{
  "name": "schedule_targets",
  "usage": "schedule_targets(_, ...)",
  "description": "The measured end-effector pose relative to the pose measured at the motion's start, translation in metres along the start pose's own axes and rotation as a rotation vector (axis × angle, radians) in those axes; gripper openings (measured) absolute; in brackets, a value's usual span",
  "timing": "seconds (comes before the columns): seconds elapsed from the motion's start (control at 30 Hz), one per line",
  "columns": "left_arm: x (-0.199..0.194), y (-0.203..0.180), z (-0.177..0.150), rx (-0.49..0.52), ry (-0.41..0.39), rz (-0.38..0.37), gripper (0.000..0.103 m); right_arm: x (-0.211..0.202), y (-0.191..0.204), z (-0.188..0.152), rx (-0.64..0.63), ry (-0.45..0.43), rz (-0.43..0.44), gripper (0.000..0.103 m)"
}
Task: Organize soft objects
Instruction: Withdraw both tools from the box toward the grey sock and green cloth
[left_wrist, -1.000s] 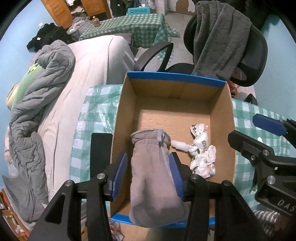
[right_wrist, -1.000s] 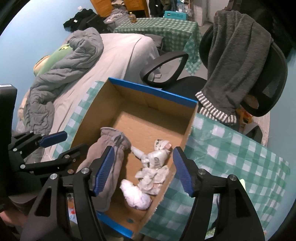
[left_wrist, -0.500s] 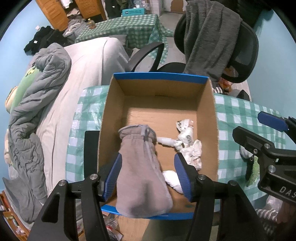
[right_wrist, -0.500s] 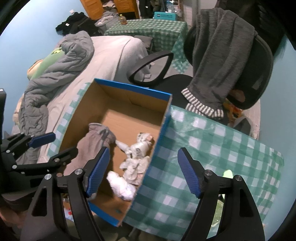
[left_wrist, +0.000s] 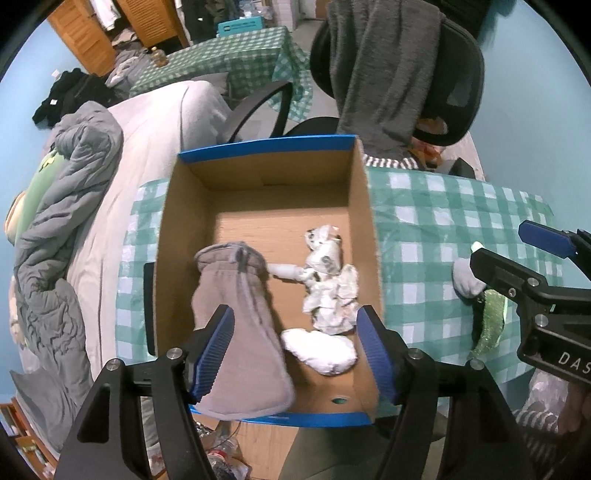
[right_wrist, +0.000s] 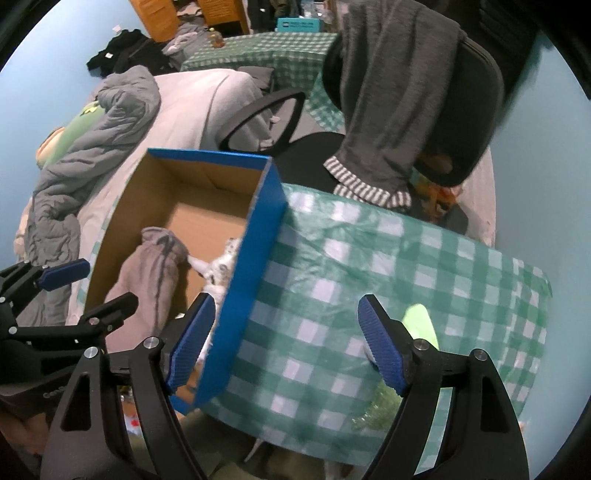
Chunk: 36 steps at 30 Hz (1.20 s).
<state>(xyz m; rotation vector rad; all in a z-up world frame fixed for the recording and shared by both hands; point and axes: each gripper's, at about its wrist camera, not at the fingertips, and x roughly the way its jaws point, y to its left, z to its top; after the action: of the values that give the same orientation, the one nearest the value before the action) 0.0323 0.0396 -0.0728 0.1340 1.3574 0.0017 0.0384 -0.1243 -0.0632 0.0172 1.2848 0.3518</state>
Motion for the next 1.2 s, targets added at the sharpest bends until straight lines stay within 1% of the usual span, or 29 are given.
schedule_targets(0.17, -0.001, -0.021, -0.001, 0.028, 0.003, -0.004, 0.072, -0.005, -0.019, -0.010, 0.030, 0.004, -0.013, 0.080)
schedule_targets(0.3, 0.000, -0.034, -0.002, 0.046, 0.006, -0.009, 0.075, -0.009, -0.034, -0.018, 0.056, 0.005, -0.020, 0.080)
schedule_targets(0.7, 0.017, -0.080, 0.000, 0.099, 0.039, -0.042, 0.075, -0.017, -0.090, -0.045, 0.143, 0.022, -0.058, 0.080)
schedule_targets(0.93, 0.030, -0.105, -0.002, 0.134, 0.063, -0.052, 0.075, -0.011, -0.128, -0.067, 0.194, 0.045, -0.079, 0.080)
schedule_targets(1.2, 0.051, -0.127, -0.007, 0.171, 0.112, -0.056, 0.075, 0.004, -0.155, -0.086, 0.231, 0.075, -0.073, 0.080)
